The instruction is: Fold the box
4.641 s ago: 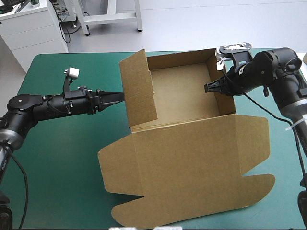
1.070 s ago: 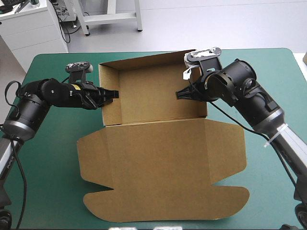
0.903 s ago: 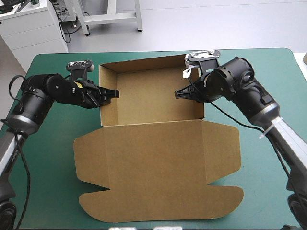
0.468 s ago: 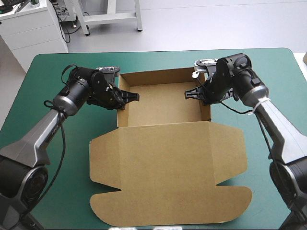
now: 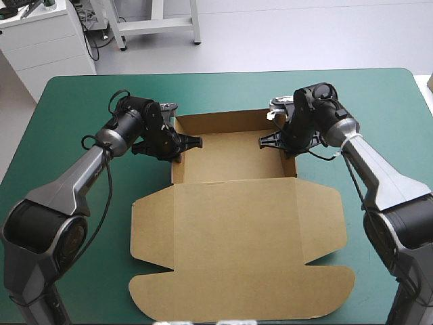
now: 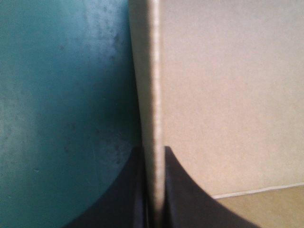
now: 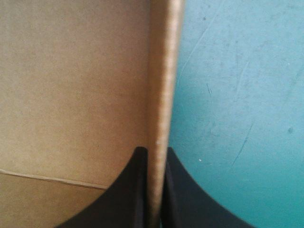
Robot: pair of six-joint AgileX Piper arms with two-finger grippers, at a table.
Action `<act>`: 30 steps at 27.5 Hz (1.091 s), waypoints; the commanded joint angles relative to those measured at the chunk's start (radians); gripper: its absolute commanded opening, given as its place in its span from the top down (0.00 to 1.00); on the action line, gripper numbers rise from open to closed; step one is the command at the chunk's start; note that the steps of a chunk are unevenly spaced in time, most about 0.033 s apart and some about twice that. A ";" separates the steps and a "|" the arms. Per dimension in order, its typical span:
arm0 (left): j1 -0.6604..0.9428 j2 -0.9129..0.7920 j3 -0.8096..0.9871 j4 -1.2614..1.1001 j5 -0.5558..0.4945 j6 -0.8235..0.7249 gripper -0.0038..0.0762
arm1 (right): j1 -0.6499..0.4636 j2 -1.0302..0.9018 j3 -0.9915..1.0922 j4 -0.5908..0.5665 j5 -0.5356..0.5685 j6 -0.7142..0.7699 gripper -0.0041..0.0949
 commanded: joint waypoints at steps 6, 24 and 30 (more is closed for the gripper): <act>-0.002 -0.045 -0.032 0.043 -0.014 0.009 0.99 | -0.005 -0.042 -0.032 -0.054 -0.010 -0.018 0.97; -0.002 -0.029 -0.032 0.054 0.014 0.029 0.57 | -0.005 -0.042 -0.032 -0.050 -0.024 -0.027 0.31; -0.002 -0.029 -0.061 0.059 0.002 0.024 0.49 | -0.005 -0.042 -0.032 -0.025 -0.090 -0.020 0.25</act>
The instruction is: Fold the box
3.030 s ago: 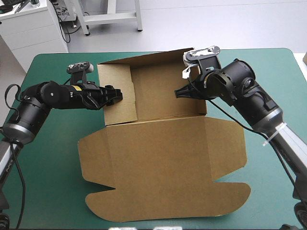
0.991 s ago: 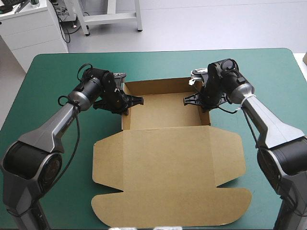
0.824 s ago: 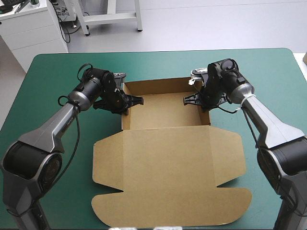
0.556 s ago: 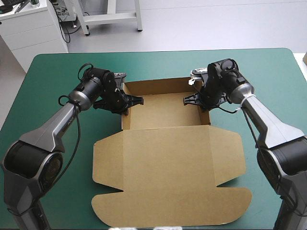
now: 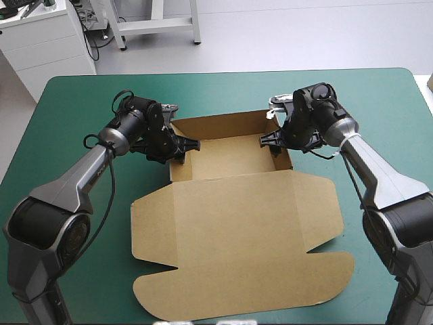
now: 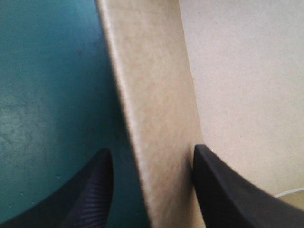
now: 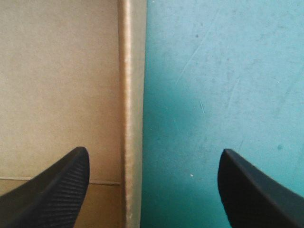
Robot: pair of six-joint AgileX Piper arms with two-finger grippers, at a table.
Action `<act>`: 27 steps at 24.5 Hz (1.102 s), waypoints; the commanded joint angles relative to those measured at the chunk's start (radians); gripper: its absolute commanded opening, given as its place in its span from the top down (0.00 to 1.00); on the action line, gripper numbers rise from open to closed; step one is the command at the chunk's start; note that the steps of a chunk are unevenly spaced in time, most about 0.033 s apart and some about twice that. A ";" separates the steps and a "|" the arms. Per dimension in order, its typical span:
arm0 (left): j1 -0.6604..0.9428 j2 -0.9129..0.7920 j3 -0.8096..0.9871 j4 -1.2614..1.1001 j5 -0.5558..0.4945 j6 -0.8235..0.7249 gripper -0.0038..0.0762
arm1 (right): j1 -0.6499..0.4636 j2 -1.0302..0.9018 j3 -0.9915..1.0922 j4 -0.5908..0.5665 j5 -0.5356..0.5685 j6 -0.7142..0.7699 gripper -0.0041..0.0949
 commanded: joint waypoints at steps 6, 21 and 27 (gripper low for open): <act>0.000 -0.051 -0.272 0.120 0.111 -0.001 0.49 | -0.005 -0.049 -0.155 0.020 -0.038 -0.020 0.25; 0.000 -0.296 -0.405 0.060 0.172 0.136 0.98 | -0.005 -0.125 -0.222 0.027 0.073 -0.094 0.25; 0.000 -0.462 -0.379 0.025 0.172 0.180 0.98 | -0.005 -0.120 -0.208 0.027 0.069 -0.129 0.25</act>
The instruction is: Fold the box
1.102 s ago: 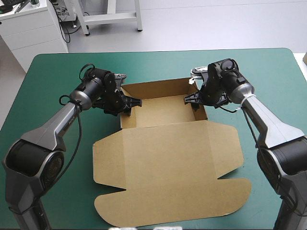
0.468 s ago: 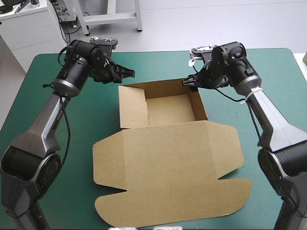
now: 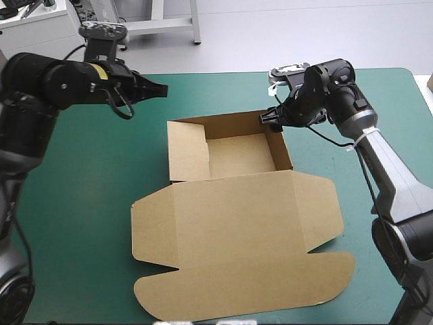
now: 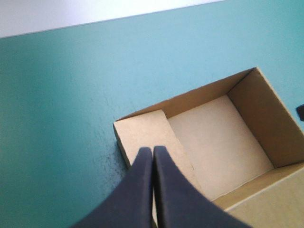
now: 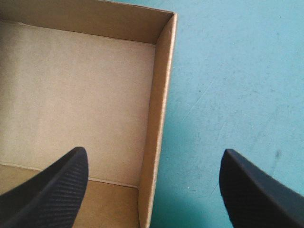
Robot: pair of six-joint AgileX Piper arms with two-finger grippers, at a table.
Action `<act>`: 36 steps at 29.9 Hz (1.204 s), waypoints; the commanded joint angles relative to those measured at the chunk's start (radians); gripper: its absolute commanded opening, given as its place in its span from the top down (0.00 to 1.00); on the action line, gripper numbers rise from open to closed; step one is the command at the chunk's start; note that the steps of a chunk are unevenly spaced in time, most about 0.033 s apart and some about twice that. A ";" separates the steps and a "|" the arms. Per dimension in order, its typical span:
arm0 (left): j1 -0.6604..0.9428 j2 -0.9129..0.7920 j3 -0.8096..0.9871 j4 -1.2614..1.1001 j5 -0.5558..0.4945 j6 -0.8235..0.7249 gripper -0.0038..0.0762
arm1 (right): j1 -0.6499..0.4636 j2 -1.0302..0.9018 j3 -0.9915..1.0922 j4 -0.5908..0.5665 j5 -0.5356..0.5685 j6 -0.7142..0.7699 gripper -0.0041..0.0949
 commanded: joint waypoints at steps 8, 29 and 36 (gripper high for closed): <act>-0.002 -0.326 0.262 0.064 0.041 0.004 0.98 | -0.005 0.022 -0.020 -0.021 -0.006 -0.042 0.25; -0.002 -0.927 0.920 0.068 -0.033 -0.077 0.98 | -0.025 0.199 -0.020 0.066 0.001 -0.051 0.23; -0.002 -1.019 0.974 0.075 -0.039 -0.077 0.98 | -0.025 0.199 -0.020 0.077 0.001 -0.032 0.43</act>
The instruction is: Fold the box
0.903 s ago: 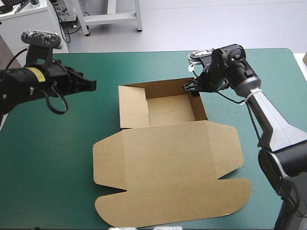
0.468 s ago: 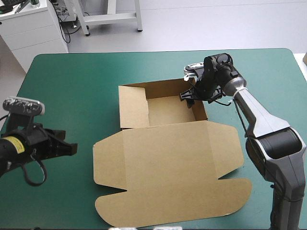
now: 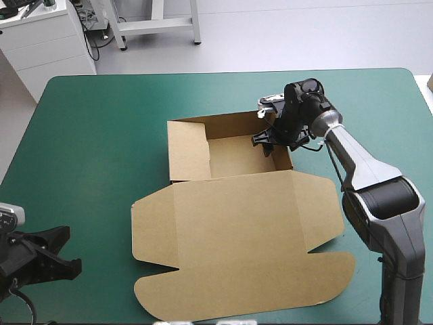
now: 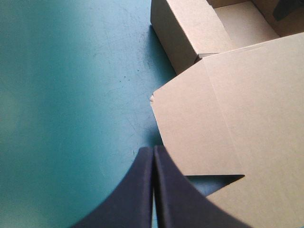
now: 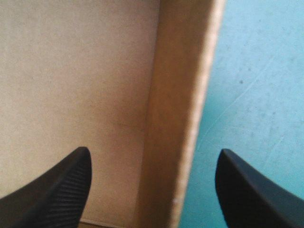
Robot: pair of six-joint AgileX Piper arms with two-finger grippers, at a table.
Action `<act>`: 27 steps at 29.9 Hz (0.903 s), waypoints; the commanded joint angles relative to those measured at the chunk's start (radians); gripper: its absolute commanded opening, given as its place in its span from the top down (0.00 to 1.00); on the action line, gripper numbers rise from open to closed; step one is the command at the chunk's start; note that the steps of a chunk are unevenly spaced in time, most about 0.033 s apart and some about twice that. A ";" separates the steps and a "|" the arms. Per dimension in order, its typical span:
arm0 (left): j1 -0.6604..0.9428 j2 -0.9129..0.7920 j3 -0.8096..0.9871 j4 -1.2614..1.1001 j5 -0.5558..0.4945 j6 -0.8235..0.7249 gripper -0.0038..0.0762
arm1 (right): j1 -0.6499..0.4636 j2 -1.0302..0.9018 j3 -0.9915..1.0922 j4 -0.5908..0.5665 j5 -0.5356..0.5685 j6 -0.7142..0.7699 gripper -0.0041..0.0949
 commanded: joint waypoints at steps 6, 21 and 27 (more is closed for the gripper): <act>-0.002 -0.017 0.020 0.003 -0.035 -0.010 0.98 | -0.006 -0.059 -0.023 0.020 0.012 0.012 0.97; -0.002 -0.017 0.020 0.065 -0.055 -0.005 0.98 | -0.275 -0.193 -0.094 0.023 0.012 -0.076 0.98; -0.002 -0.017 0.020 0.120 -0.059 -0.005 0.98 | -0.547 -0.251 -0.098 0.023 0.012 -0.102 0.98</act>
